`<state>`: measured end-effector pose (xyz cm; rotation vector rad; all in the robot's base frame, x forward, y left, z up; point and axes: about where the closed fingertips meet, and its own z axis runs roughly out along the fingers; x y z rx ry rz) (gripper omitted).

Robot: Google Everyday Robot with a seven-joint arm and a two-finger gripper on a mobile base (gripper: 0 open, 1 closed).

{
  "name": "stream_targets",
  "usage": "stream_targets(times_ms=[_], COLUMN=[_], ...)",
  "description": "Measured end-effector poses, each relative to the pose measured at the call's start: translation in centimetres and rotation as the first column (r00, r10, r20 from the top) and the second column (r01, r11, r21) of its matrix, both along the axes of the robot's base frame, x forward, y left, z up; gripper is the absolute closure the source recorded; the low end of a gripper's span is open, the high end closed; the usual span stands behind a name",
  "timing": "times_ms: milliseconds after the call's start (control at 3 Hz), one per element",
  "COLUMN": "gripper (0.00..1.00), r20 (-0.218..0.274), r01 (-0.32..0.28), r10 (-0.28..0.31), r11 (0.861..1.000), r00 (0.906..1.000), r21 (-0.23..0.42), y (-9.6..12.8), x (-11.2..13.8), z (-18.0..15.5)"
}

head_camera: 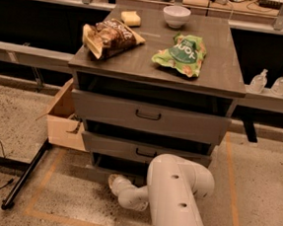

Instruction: Close bottom drawer

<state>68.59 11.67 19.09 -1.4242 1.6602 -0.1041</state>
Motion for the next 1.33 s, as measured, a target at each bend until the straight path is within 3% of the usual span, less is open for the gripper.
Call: stream_targets(times_ms=[1333], gripper=[1.00], r20=[0.071], r01=[-0.078], r10=[0.083], r11=[0.995], r00=[0.9940], r21=[-0.063], y=[1.6], x=[5.4], z=[-0.3])
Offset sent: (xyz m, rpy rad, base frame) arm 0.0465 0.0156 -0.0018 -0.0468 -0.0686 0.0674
